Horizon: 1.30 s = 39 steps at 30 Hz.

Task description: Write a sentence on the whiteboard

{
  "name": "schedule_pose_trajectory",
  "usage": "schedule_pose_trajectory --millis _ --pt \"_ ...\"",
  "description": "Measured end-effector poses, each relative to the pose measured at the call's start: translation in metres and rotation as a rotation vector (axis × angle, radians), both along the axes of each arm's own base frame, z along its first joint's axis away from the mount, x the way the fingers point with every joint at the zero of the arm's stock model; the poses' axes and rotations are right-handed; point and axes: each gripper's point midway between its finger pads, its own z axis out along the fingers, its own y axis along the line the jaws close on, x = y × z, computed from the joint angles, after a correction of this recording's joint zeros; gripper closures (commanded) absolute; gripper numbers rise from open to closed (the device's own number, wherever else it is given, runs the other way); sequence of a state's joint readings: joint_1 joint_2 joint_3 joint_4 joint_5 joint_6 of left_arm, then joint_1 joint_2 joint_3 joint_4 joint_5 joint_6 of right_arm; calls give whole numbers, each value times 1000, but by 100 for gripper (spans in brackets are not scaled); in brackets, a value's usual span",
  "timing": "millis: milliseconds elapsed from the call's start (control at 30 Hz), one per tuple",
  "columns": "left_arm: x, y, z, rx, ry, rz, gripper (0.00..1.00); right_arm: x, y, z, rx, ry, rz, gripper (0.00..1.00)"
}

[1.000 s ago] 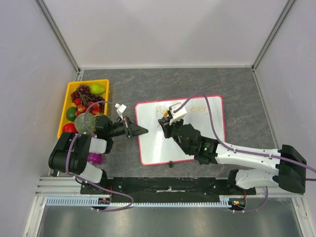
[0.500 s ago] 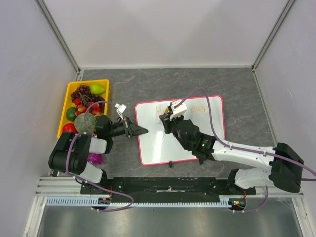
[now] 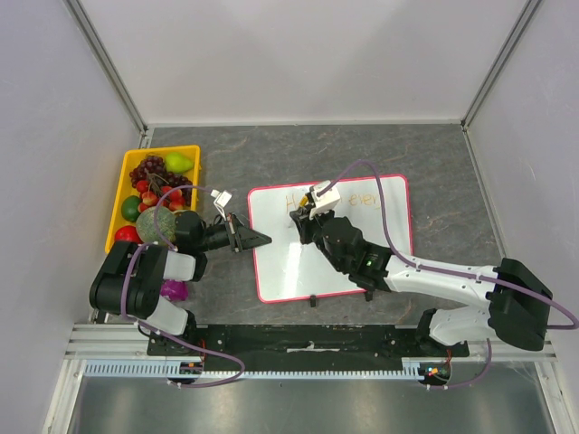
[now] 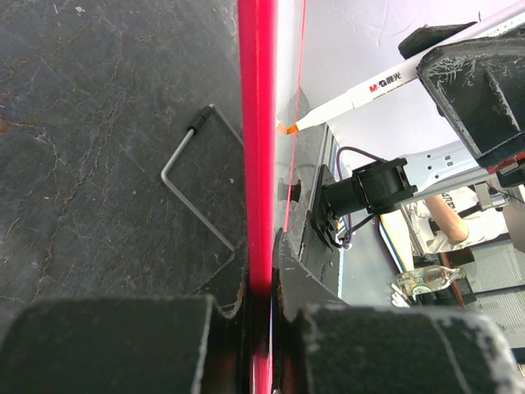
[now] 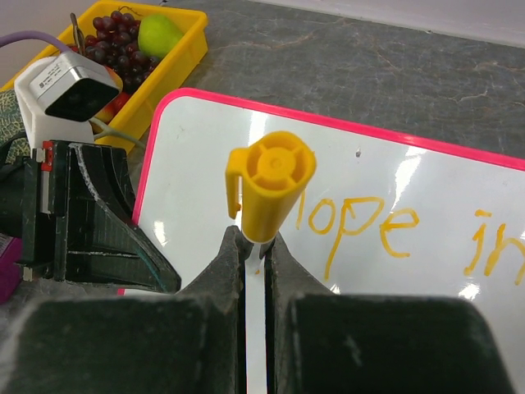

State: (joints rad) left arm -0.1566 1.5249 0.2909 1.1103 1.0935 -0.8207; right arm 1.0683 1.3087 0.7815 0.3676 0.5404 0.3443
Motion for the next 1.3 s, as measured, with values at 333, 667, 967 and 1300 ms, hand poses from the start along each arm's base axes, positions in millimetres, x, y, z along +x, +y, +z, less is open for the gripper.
schedule_pose_trajectory --millis 333,667,967,1300 --pt "0 0 0 0 1 0 98 -5 1 -6 10 17 32 100" --pt "0 0 0 0 1 0 98 -13 0 -13 19 37 65 100" --pt "0 0 0 0 2 0 98 -21 1 -21 31 64 99 100" --pt "0 0 0 0 2 0 98 -23 0 -23 39 75 105 100"
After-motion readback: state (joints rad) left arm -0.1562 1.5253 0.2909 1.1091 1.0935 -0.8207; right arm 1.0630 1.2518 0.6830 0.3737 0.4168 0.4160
